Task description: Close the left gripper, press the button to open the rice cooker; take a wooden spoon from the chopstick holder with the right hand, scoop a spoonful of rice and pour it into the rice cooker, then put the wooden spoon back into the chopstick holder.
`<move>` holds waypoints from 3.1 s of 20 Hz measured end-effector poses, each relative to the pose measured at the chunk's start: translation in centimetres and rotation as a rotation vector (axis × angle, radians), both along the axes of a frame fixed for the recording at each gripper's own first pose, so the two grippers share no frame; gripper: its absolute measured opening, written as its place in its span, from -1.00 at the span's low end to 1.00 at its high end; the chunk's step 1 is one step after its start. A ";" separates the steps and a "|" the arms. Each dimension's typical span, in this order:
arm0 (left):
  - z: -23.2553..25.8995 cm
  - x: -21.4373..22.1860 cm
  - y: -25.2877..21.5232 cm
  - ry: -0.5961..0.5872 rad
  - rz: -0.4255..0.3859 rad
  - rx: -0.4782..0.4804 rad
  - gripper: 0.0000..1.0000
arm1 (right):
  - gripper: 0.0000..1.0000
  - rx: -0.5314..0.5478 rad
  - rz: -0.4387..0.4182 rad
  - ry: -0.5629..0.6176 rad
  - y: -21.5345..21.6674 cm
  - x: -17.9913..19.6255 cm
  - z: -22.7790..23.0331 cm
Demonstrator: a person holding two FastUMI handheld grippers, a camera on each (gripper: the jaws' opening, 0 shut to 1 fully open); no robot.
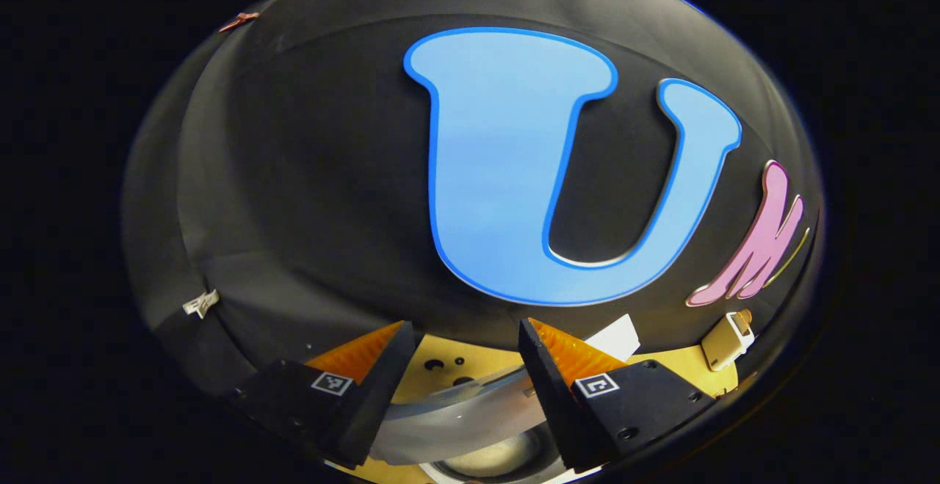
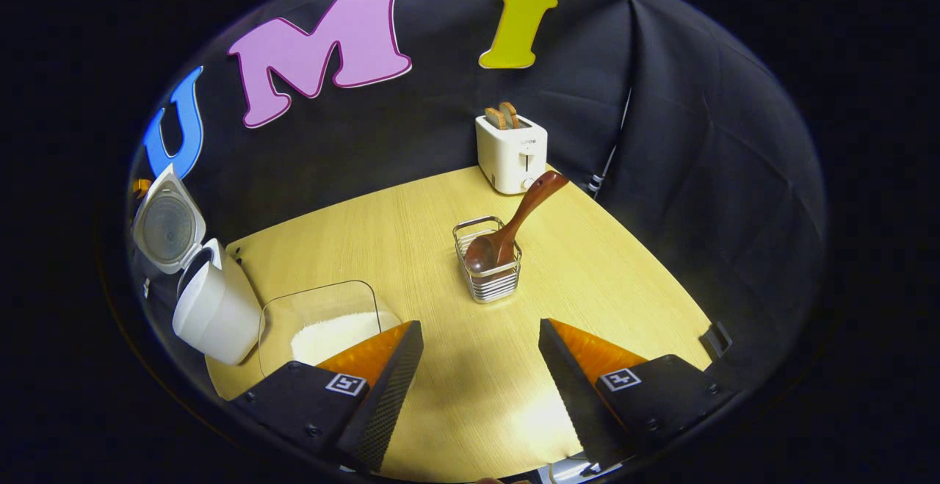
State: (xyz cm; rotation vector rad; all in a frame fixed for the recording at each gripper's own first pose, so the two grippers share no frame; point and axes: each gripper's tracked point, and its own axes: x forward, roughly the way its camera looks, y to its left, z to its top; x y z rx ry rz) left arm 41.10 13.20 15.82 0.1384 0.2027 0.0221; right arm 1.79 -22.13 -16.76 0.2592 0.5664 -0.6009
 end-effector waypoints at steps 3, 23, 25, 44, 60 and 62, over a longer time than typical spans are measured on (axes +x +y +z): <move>-2.4 -2.7 -1.9 0.023 -0.014 0.006 0.89 | 0.98 0.028 0.000 -0.025 -0.3 -0.1 -0.1; -23.2 -8.7 -5.7 0.121 0.004 0.133 0.91 | 0.97 0.094 0.051 -0.073 0.9 -2.1 -1.1; -24.1 -8.8 -5.4 0.118 0.009 0.162 0.91 | 0.97 0.097 0.062 -0.067 1.2 -2.4 -1.5; -12.1 -15.7 -15.2 -0.184 -0.158 0.291 0.90 | 0.97 -0.030 0.186 -0.225 3.6 1.3 3.0; -12.3 -34.5 -21.9 -0.276 -0.157 0.068 0.94 | 0.97 -0.217 0.384 -0.435 8.1 -2.9 13.4; -14.2 -35.7 -20.6 -0.234 -0.168 0.074 0.98 | 0.97 -0.186 0.331 -0.413 8.4 -4.2 12.2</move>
